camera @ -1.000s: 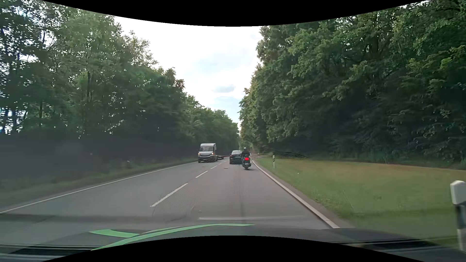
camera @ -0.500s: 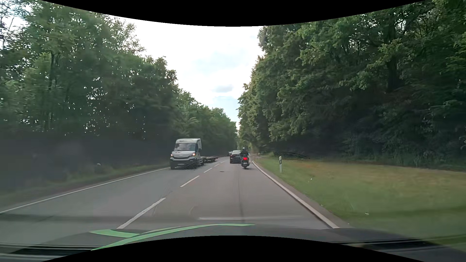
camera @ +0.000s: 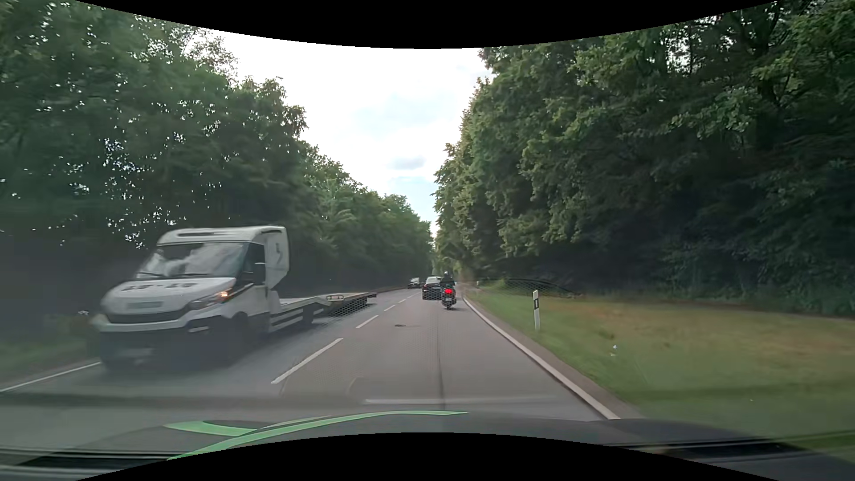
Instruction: Follow the waypoints while adhering to traffic rules and regulations
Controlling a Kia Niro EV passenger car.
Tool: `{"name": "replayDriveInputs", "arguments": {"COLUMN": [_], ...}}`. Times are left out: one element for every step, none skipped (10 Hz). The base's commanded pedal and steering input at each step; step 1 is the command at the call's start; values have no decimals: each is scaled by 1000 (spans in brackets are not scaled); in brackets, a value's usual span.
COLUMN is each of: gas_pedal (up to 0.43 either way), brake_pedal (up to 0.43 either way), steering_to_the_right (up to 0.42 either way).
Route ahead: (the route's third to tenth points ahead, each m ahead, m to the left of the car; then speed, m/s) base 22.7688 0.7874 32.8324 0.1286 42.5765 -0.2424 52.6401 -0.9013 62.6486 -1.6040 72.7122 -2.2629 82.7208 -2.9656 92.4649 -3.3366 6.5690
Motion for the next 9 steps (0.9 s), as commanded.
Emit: {"name": "replayDriveInputs", "arguments": {"gas_pedal": [177, 177, 177, 177, 177, 177, 177, 177, 177], "brake_pedal": [0, 0, 0, 0, 0, 0, 0, 0, 0], "steering_to_the_right": [8, 8, 8, 7, 7, 7, 7, 7, 7]}}
